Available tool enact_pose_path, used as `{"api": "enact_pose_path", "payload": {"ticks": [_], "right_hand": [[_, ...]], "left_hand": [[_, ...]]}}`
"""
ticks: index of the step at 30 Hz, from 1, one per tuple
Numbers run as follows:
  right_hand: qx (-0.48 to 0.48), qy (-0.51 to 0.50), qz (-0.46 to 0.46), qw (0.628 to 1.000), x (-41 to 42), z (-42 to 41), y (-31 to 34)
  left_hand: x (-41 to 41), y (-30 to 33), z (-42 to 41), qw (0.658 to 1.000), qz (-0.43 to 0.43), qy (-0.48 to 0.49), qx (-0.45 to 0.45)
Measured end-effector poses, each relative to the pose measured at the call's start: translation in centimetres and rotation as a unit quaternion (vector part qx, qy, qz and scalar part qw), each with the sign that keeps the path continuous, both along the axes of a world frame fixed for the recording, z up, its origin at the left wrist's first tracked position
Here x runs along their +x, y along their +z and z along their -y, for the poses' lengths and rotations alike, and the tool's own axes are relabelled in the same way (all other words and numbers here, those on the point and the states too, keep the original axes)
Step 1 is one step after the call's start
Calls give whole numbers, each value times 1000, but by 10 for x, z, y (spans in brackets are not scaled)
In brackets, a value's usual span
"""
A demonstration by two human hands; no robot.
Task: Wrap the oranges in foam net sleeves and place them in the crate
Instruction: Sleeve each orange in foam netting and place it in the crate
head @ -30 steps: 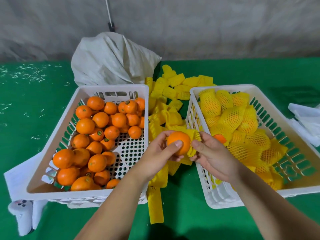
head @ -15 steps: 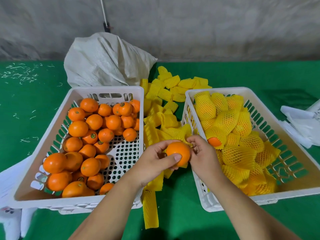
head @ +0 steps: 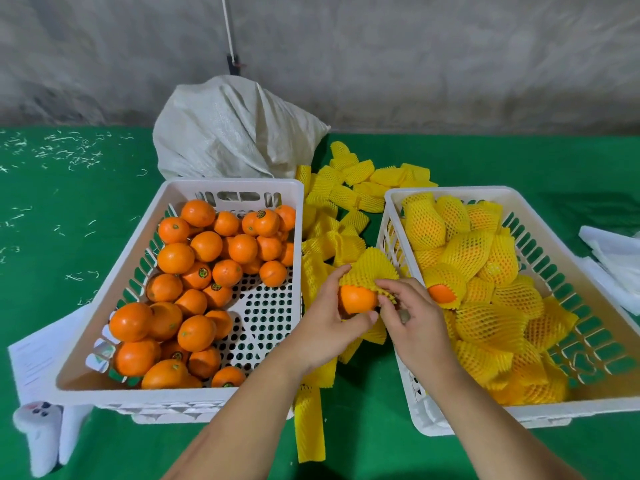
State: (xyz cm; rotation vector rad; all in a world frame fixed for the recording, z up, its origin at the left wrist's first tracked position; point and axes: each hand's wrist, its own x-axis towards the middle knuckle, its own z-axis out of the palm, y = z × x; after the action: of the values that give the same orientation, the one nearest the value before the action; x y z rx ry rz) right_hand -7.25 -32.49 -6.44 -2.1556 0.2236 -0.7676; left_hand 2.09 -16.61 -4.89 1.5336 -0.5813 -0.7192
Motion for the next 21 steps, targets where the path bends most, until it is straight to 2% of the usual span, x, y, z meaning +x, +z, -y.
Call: {"api": "enact_pose_path", "payload": {"ticks": [4, 6, 10, 12, 14, 16, 19, 21], "right_hand": [[-24, -32, 19, 999, -2, 0, 0], [-52, -45, 42, 997, -5, -1, 2], [-140, 1, 43, 989, -9, -8, 1], [-144, 7, 26, 989, -9, -7, -1], [-76, -2, 1, 997, -7, -7, 1], [-20, -16, -17, 1000, -5, -5, 3], [-14, -30, -1, 999, -4, -2, 3], [-10, -45, 19, 999, -4, -2, 4]], "left_hand": [[-2, 0, -4, 999, 37, -4, 17], [-5, -1, 0, 994, 103, 10, 33], [2, -5, 6, 983, 152, 93, 45], [3, -4, 9, 982, 134, 127, 47], [1, -2, 11, 989, 83, 123, 16], [1, -1, 9, 994, 51, 93, -6], [1, -1, 1, 998, 19, 22, -61], [-1, -1, -1, 997, 33, 7, -64]]}}
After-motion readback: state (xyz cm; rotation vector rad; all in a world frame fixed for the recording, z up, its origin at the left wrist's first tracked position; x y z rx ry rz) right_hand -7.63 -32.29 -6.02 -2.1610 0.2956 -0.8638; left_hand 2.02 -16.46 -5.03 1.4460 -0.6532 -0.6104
